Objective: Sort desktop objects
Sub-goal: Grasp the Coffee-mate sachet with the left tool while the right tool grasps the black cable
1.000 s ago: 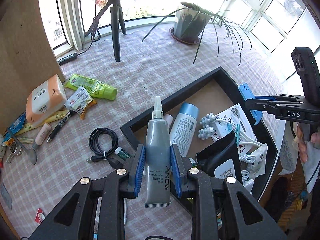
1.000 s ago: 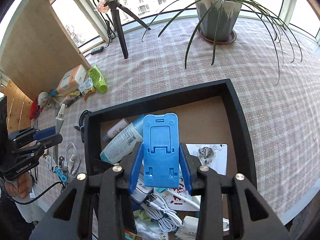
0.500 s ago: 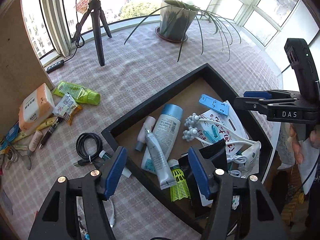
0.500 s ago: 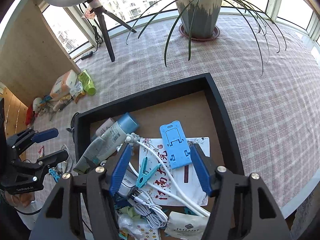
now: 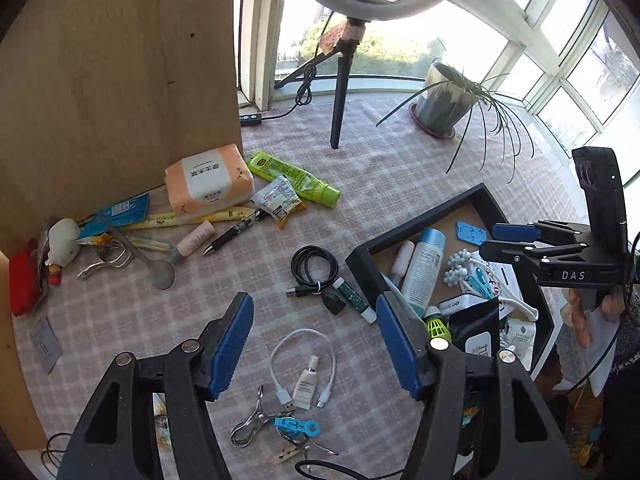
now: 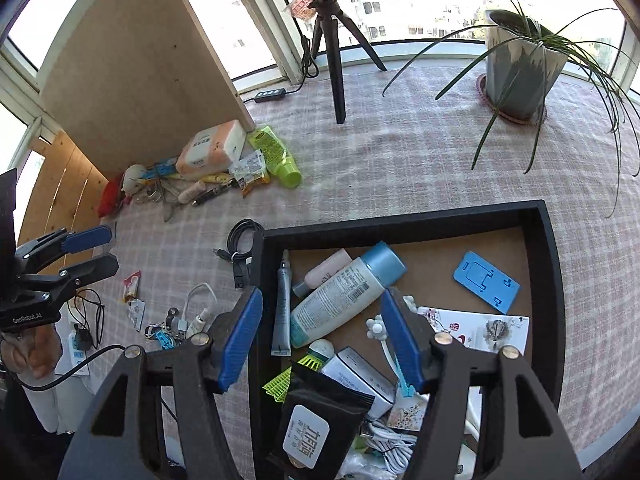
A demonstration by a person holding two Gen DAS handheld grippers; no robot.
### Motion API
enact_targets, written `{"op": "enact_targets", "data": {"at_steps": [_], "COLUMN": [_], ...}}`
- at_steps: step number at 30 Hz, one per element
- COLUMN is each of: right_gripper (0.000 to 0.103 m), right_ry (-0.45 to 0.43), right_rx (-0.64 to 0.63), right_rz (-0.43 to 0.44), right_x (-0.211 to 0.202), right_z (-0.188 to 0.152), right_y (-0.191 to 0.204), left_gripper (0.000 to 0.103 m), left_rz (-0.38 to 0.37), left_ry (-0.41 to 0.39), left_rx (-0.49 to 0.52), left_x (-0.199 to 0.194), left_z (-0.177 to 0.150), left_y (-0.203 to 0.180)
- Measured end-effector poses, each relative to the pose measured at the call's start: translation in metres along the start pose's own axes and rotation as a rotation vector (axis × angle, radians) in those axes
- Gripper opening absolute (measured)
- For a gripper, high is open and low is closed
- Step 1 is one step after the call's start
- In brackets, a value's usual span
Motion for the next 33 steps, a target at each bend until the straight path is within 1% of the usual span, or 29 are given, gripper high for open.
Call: {"op": "enact_targets", "data": {"at_steps": [4,8,11,15,19,21,24,30,33], "right_gripper": [0.061,0.061,0.061,0.061,0.061,0.061,0.061,0.061,0.061], "right_ry": [0.035,0.090,0.136,0.195,0.245,0.264,0.294,0.326,0.351], "right_rx": [-0.075,-0.145,-0.177,-0.201,-0.203,-0.206,-0.198,-0.183,-0.185], "right_rz": [0.028,0.059,0.074,0.082,0.093,0.074,0.050,-0.004,-0.037], "right_x": [0.020,0.046,0.067,0.093,0.114,0.125,0.139,0.163,0.177], "right_z": [0.015,0.027,0.033,0.036,0.039,0.041,0.046,0.060,0.060], "right_y": [0.038,0.071,0.089,0.105,0.115,0.117,0.117,0.112,0.111], "left_gripper": [0.061,0.061,0.061,0.061,0.061,0.061,0.061,0.063,0.064], "left_rz": [0.041,0.086,0.086,0.105,0.083,0.064,0.049,-0.003,0.000], "left_ry": [-0.015,-0.008,0.030,0.088,0.149,0.173,0.201,0.248,0.260], "left_rx": [-0.086,-0.189,-0.272,-0.336,-0.403,-0.427,-0.458,-0.509,-0.517], "left_x": [-0.013,-0.019,-0.010,0.013,0.041,0.055,0.071,0.094,0.101], "left_z": [-0.016,-0.041,-0.067,-0.101,-0.127,-0.135,-0.142,-0.149,-0.150], "left_y": [0.053,0.111,0.149,0.182,0.199,0.203,0.208,0.213,0.213]}}
Point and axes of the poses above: each gripper's, at about its wrist camera, not at the fingertips, and x roughly the way its jaws point, y to its left, z to its top, the point moved 9 cm from there along x, roughly the way its jaws point, and after that the axes turned 13 degrees about y, right-handed, at the moved point
